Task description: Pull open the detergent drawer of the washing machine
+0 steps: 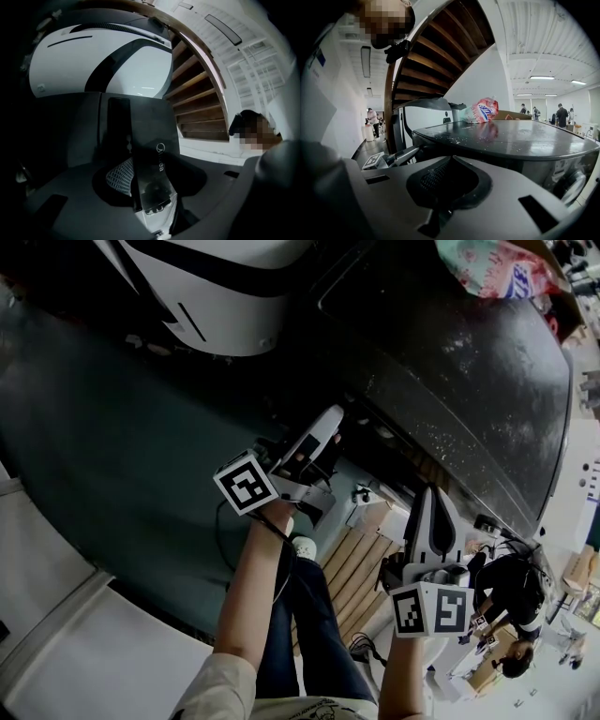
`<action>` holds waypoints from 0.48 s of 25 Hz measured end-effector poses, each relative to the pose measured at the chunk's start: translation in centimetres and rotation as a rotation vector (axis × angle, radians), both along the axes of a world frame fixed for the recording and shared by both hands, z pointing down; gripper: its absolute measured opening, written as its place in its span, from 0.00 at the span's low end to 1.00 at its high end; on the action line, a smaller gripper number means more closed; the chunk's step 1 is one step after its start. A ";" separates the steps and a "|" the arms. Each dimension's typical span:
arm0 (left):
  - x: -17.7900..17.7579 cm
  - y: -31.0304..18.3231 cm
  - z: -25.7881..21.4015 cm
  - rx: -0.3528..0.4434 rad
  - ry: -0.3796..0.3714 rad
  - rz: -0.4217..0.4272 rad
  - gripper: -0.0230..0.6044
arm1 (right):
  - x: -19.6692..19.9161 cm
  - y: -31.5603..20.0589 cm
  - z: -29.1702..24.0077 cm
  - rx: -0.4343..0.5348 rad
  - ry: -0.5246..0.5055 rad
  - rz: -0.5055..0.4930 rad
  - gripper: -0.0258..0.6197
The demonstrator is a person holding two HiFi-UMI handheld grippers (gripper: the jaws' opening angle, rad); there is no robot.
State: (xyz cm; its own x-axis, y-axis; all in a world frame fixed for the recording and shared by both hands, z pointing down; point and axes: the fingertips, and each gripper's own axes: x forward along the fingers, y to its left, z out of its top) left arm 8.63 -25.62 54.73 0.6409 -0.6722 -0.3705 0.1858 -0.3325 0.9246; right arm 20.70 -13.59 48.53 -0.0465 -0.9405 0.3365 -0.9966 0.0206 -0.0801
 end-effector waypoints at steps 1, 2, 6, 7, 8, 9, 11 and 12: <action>0.0 0.0 0.0 -0.004 0.017 0.010 0.37 | 0.0 0.0 0.1 -0.002 0.000 0.000 0.06; -0.1 0.0 0.1 -0.009 0.034 0.017 0.34 | 0.0 0.0 0.2 -0.003 0.000 -0.002 0.06; -0.2 0.1 0.2 -0.009 0.049 0.010 0.30 | -0.3 -0.1 0.4 -0.005 0.000 -0.009 0.06; -0.2 0.2 0.3 -0.010 0.048 0.007 0.30 | -0.4 -0.1 0.5 -0.006 0.000 -0.010 0.06; -0.2 0.2 0.3 -0.012 0.047 0.007 0.30 | -0.4 -0.2 0.5 -0.006 0.000 -0.011 0.06; -0.2 0.2 0.4 -0.012 0.047 0.007 0.30 | -0.5 -0.2 0.5 -0.005 0.000 -0.012 0.06; -0.4 0.3 0.4 -0.008 0.046 0.009 0.30 | -0.5 -0.2 0.4 -0.003 0.002 -0.014 0.06; -0.5 0.4 0.4 -0.005 0.044 0.009 0.29 | -0.5 -0.3 0.4 -0.002 0.004 -0.015 0.06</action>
State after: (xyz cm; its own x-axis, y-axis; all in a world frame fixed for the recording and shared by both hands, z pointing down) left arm 8.15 -25.18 55.09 0.6302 -0.6684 -0.3951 0.2297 -0.3255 0.9172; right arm 20.20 -13.84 48.92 -0.0591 -0.9392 0.3383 -0.9965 0.0352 -0.0763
